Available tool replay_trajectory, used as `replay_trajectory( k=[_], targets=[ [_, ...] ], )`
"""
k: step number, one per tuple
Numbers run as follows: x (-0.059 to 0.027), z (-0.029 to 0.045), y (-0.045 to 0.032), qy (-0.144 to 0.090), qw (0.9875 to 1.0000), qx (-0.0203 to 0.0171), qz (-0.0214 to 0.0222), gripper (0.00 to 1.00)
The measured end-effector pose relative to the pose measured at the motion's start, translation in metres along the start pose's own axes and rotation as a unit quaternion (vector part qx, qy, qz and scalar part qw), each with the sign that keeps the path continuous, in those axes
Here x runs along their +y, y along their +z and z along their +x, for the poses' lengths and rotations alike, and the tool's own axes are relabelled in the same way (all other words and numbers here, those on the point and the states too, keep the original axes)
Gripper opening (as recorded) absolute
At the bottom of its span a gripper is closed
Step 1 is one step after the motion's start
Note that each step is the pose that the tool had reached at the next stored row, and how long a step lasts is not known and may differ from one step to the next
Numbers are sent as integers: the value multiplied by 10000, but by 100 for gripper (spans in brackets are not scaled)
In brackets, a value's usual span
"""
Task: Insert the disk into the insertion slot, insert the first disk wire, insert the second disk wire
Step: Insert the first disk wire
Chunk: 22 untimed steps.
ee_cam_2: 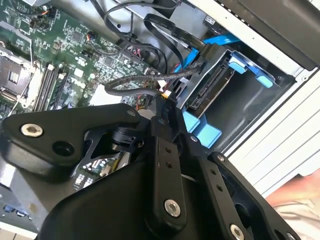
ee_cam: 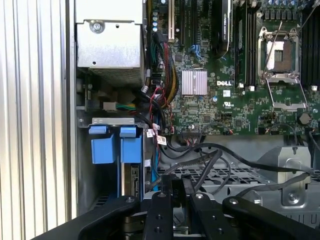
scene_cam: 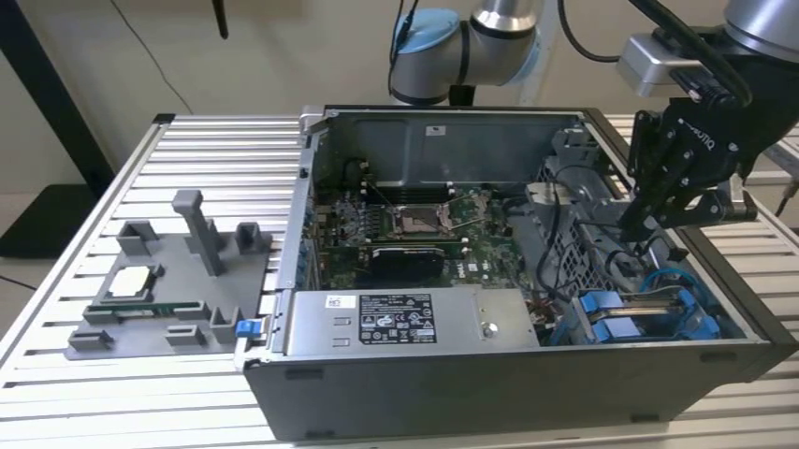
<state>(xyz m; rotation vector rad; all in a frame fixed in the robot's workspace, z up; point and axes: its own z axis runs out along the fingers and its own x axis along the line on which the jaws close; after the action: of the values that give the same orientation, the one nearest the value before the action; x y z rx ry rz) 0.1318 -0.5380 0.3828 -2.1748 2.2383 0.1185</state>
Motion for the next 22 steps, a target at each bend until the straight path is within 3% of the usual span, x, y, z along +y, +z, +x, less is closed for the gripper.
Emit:
replay_trajectory(
  k=[14, 22],
  targets=[
    [-130, 47, -7, 4, 10000, 1, -53, 0],
    [-150, 177, 3, 48, 10000, -1, -55, 0]
  ],
)
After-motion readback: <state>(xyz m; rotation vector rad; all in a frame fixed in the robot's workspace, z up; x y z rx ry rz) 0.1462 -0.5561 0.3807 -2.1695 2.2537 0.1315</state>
